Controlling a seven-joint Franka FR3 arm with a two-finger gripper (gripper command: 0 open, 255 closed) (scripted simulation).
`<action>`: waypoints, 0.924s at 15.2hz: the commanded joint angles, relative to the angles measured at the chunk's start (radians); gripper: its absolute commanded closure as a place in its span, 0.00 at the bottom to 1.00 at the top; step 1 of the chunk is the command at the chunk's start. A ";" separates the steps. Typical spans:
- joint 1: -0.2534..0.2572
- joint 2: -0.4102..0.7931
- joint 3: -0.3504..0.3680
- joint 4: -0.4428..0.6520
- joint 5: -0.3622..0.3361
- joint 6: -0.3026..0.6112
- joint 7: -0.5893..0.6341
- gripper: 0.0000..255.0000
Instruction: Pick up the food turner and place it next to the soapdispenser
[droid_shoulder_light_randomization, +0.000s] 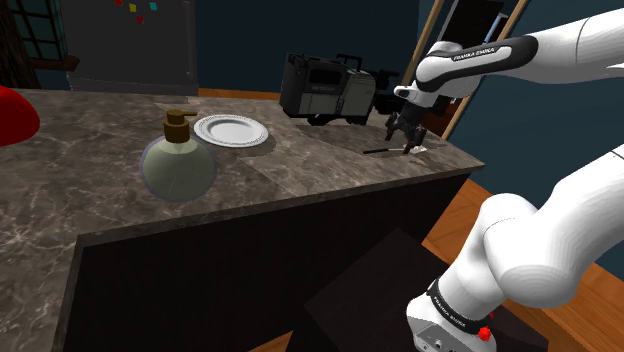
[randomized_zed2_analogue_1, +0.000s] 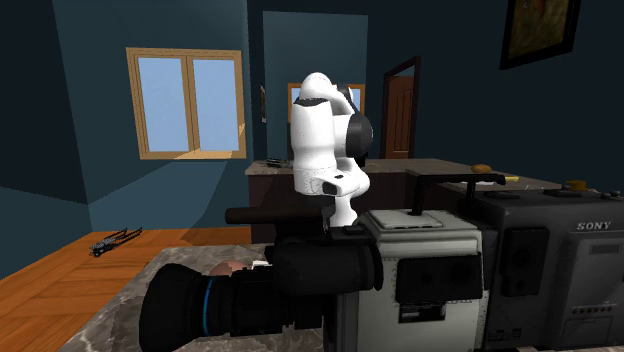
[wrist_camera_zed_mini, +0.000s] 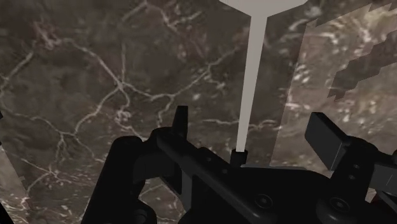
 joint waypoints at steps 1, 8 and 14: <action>0.000 0.000 0.000 0.000 0.000 0.001 0.000 0.00; 0.000 0.000 0.000 0.000 0.000 0.001 0.000 1.00; 0.000 0.000 0.000 0.000 0.000 0.001 0.000 1.00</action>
